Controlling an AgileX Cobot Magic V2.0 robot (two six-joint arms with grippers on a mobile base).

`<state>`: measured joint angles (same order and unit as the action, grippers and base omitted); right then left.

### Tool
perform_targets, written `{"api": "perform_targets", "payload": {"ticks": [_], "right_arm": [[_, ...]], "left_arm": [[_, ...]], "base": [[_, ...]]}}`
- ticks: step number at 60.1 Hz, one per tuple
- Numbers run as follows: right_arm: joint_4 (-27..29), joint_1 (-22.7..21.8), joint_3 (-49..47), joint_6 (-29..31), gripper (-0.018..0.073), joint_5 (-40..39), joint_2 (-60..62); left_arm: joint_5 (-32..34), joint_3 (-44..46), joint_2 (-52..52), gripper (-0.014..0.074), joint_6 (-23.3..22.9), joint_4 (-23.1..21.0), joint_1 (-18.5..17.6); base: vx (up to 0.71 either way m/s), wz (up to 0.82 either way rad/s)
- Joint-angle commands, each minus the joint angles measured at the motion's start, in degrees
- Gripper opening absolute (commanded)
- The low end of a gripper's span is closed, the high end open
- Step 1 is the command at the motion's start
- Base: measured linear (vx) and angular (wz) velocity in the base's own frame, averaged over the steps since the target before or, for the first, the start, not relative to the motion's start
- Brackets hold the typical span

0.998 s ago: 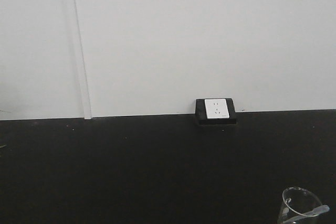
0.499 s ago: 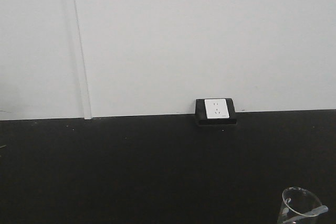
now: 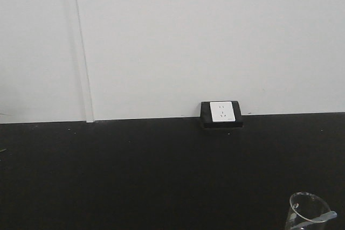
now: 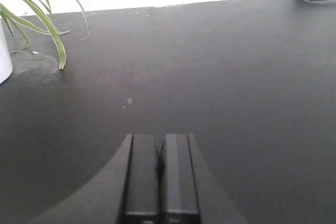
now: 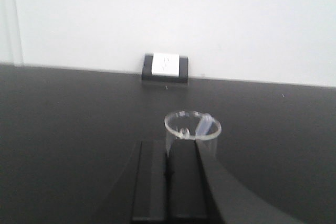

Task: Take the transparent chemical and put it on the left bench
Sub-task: 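Lower the right gripper around the clear pipette standing in the beaker, then close the right gripper on the pipette and lift it out of the beaker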

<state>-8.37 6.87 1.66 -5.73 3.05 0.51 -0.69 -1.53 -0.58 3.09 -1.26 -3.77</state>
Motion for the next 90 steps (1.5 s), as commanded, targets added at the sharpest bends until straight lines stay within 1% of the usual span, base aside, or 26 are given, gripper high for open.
{"api": "perform_targets", "payload": {"ticks": [1,7,13,20,23,25,31,34,39,45,53,57,61,66,72,75,79,84,90], "right_arm": [[2.92,-0.31,-0.4,-1.69,-0.0005,-8.77,0.5],[6.49,-0.31,-2.81,-1.89,-0.0004,-8.12,-0.2],[7.39,-0.31,-6.12,-1.75,-0.0003,-7.31,-2.55],[5.34,-0.37,-11.24,-0.61,-0.0003,-6.67,-8.37],[3.56,-0.91,-13.51,1.13,-0.0003,-6.01,-11.92],[2.29,-1.48,-14.83,2.41,-0.0003,-4.14,-14.95],[-0.53,-4.8,-19.06,2.69,-0.0003,3.01,-23.66],[-0.88,-6.84,-20.62,2.69,-0.0002,3.42,-29.63],[-0.27,-9.4,-22.46,1.8,-0.0001,-0.72,-36.52],[-0.28,-11.04,-22.87,0.94,0.0,-10.26,-43.57],[-0.33,-11.17,-22.87,0.94,0.0004,-20.58,-50.33],[-0.33,-11.17,-22.87,0.94,0.0014,-24.11,-52.93],[-0.28,-11.17,-22.87,0.94,0.0034,-25.29,-54.58],[-0.29,-11.17,-22.87,0.94,0.0077,-24.88,-56.76],[-0.35,-11.17,-22.81,0.94,0.0169,-24.7,-59.02],[-0.28,-11.17,-22.81,1.0,0.0222,-25.04,-60.35],[-0.28,-11.17,-22.81,1.0,0.0314,-25.21,-61.79],[1.08,-11.17,-22.81,1.0,0.0421,-27.31,-63.52],[1.3,-11.17,-22.81,1.0,0.0517,-27.92,-64.87]], "left_arm": [[4.49,-0.93,-1.1,-0.0004,-0.45,-0.04,-0.1],[4.49,-0.93,-1.1,-0.0004,-0.45,-0.04,-0.1],[4.49,-0.93,-1.1,-0.0004,-0.45,-0.04,-0.1],[4.49,-0.93,-1.1,-0.0004,-0.45,-0.04,-0.1],[4.49,-0.93,-1.1,-0.0004,-0.45,-0.04,-0.1],[4.49,-0.93,-1.1,-0.0004,-0.45,-0.04,-0.1],[4.49,-0.93,-1.1,-0.0004,-0.45,-0.04,-0.1],[4.49,-0.93,-1.1,-0.0004,-0.45,-0.04,-0.1],[4.49,-0.93,-1.1,-0.0004,-0.45,-0.04,-0.1],[4.49,-0.93,-1.1,-0.0004,-0.45,-0.04,-0.1],[4.49,-0.93,-1.1,-0.0004,-0.45,-0.04,-0.1],[4.49,-0.93,-1.1,-0.0004,-0.45,-0.04,-0.1],[4.49,-0.93,-1.1,-0.0004,-0.45,-0.04,-0.1],[4.49,-0.93,-1.1,-0.0004,-0.45,-0.04,-0.1],[4.49,-0.93,-1.1,-0.0004,-0.45,-0.04,-0.1],[4.49,-0.93,-1.1,-0.0004,-0.45,-0.04,-0.1],[4.49,-0.93,-1.1,-0.0004,-0.45,-0.04,-0.1],[4.49,-0.93,-1.1,-0.0004,-0.45,-0.04,-0.1],[4.49,-0.93,-1.1,-0.0004,-0.45,-0.04,-0.1]], "base": [[0.0,0.0],[0.0,0.0],[0.0,0.0],[0.0,0.0],[0.0,0.0],[0.0,0.0],[0.0,0.0],[0.0,0.0],[0.0,0.0],[0.0,0.0],[0.0,0.0],[0.0,0.0],[0.0,0.0],[0.0,0.0],[0.0,0.0],[0.0,0.0],[0.0,0.0],[0.0,0.0],[0.0,0.0]]}}
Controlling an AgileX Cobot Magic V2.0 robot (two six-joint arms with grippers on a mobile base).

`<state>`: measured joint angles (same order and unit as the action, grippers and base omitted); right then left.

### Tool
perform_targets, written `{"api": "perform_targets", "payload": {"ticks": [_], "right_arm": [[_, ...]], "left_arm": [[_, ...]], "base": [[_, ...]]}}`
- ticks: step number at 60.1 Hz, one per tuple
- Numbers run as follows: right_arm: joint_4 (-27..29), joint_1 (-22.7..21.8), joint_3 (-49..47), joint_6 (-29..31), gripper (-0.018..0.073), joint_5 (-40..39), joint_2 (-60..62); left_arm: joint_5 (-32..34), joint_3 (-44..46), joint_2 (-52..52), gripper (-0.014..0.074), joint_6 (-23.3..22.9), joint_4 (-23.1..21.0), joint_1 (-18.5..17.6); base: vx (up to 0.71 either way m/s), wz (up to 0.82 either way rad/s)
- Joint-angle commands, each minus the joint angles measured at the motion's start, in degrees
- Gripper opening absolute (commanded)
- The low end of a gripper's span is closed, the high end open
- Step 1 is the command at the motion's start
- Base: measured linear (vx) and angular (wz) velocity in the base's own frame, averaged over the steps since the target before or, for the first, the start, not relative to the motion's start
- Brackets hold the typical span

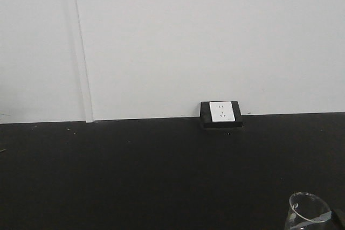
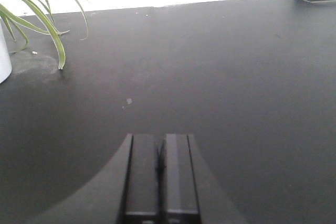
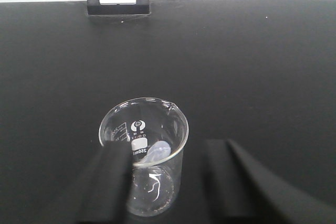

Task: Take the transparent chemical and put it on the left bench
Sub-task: 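Close the right gripper on the pipette and lift it out of the beaker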

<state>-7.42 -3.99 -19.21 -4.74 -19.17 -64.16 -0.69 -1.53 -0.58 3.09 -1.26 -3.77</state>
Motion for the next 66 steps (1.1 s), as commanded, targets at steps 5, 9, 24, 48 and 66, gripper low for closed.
{"api": "perform_targets", "payload": {"ticks": [5,9,24,48,66], "right_arm": [[-0.44,-0.31,-1.95,0.53,0.057,-6.0,-1.26],[-1.37,-0.31,-1.95,1.83,0.0588,-8.31,-2.6],[0.12,-0.31,-1.95,3.45,0.0586,-22.79,-10.17],[0.63,-0.31,-1.95,3.45,0.0572,-33.47,-23.32],[0.58,-0.31,-1.95,3.45,0.0369,-34.33,-24.95]], "left_arm": [[4.49,-0.93,-1.1,-0.0004,-0.45,-0.04,-0.1],[4.49,-0.93,-1.1,-0.0004,-0.45,-0.04,-0.1],[4.49,-0.93,-1.1,-0.0004,-0.45,-0.04,-0.1],[4.49,-0.93,-1.1,-0.0004,-0.45,-0.04,-0.1],[4.49,-0.93,-1.1,-0.0004,-0.45,-0.04,-0.1]], "base": [[0.0,0.0],[0.0,0.0],[0.0,0.0],[0.0,0.0],[0.0,0.0]]}}
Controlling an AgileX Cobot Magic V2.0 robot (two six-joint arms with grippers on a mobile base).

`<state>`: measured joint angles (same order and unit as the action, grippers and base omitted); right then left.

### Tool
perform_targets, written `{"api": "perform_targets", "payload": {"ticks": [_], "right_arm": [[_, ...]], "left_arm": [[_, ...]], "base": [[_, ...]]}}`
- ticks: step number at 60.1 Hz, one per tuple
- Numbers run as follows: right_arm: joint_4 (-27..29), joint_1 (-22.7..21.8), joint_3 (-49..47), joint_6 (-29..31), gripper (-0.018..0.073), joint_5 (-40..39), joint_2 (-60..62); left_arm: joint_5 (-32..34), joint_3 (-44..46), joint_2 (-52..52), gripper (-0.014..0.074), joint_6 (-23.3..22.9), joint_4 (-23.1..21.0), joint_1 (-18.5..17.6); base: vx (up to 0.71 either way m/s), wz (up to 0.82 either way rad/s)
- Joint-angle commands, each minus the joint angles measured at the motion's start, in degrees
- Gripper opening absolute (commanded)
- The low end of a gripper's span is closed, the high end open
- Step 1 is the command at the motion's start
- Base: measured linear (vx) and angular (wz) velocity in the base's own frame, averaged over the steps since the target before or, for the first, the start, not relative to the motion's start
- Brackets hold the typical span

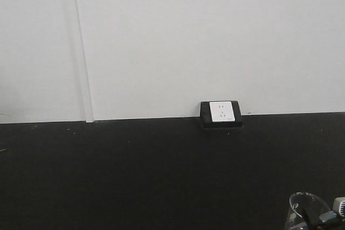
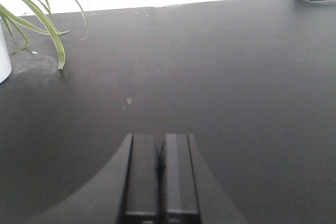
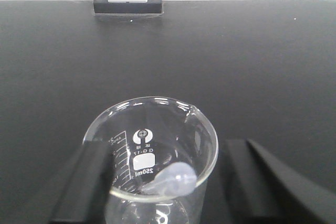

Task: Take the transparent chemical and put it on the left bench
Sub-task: 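Close the right gripper on the pipette and lift it out of the beaker, then turn the base away from the bench holding the pipette in the right gripper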

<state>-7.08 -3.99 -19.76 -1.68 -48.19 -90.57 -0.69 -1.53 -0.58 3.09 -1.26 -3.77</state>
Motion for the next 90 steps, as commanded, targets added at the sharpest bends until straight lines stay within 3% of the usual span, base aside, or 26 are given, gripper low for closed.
{"api": "perform_targets", "payload": {"ticks": [1,20,26,40,47,58,67,78,83,90], "right_arm": [[0.24,-0.31,-1.39,0.39,0.0355,-5.31,1.45],[-0.8,-0.31,-1.39,0.64,0.0064,-6.86,1.45],[-0.8,-0.31,-1.39,3.21,-0.0013,-8.39,1.45],[-2.79,-0.1,-1.39,4.06,-0.0008,-6.89,8.94],[-5.61,-0.1,-1.39,1.68,-0.0008,0.0,18.35],[-18.22,-0.1,-1.39,-13.05,-0.0008,23.42,37.6],[-32.31,-0.1,-1.13,-29.35,-0.0006,36.6,53.09],[-43.4,-0.1,4.48,-44.13,-0.0001,40.55,66.58],[-47.54,-0.1,7.08,-46.72,-0.0001,40.55,71.19],[-49.0,-0.1,9.19,-48.19,-0.0001,40.55,75.15]], "left_arm": [[4.49,-0.93,-1.1,-0.0004,-0.45,-0.04,-0.1],[4.49,-0.93,-1.1,-0.0004,-0.45,-0.04,-0.1],[4.49,-0.93,-1.1,-0.0004,-0.45,-0.04,-0.1],[4.49,-0.93,-1.1,-0.0004,-0.45,-0.04,-0.1],[4.49,-0.93,-1.1,-0.0004,-0.45,-0.04,-0.1],[4.49,-0.93,-1.1,-0.0004,-0.45,-0.04,-0.1],[4.49,-0.93,-1.1,-0.0004,-0.45,-0.04,-0.1],[4.49,-0.93,-1.1,-0.0004,-0.45,-0.04,-0.1],[4.49,-0.93,-1.1,-0.0004,-0.45,-0.04,-0.1],[4.49,-0.93,-1.1,-0.0004,-0.45,-0.04,-0.1]], "base": [[0.0,0.0],[0.0,0.0],[0.0,0.0],[0.0,0.0],[0.0,0.0],[0.0,0.0],[0.0,0.0],[0.0,0.0],[0.0,0.0],[0.0,0.0]]}}
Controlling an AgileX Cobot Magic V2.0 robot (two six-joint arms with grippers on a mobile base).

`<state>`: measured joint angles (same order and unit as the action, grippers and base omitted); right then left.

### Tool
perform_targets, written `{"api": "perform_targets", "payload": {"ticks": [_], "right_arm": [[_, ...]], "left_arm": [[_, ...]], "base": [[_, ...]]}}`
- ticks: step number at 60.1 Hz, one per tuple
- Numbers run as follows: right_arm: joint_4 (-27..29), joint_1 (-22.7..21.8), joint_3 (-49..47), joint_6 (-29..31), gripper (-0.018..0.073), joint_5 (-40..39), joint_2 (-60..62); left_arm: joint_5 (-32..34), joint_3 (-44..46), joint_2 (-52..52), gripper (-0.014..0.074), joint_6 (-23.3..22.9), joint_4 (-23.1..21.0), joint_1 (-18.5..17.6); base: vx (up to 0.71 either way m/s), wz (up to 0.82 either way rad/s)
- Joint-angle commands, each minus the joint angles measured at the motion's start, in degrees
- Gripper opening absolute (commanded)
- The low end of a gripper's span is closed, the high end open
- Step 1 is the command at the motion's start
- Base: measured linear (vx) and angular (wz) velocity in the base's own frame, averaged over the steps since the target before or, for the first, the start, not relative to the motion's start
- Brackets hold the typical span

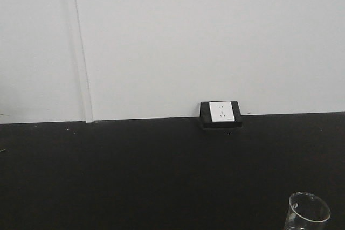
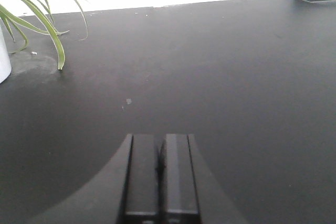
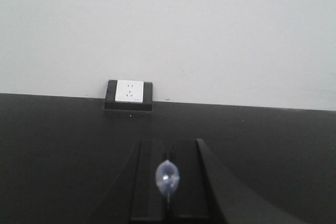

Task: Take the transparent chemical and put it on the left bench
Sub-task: 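Turn the base away from the bench holding the pipette in the right gripper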

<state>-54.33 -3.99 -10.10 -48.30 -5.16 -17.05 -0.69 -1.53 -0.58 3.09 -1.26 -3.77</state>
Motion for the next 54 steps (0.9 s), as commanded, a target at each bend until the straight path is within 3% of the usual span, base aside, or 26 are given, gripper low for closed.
{"api": "perform_targets", "payload": {"ticks": [1,54], "right_arm": [[-1.75,-0.1,-0.35,-1.58,-0.0001,-2.47,1.88],[-1.75,-0.1,-0.35,-1.51,-0.0001,-2.47,2.58]], "left_arm": [[4.49,-0.93,-1.1,-0.0004,-0.45,-0.04,-0.1],[4.49,-0.93,-1.1,-0.0004,-0.45,-0.04,-0.1]], "base": [[0.0,0.0],[0.0,0.01]]}}
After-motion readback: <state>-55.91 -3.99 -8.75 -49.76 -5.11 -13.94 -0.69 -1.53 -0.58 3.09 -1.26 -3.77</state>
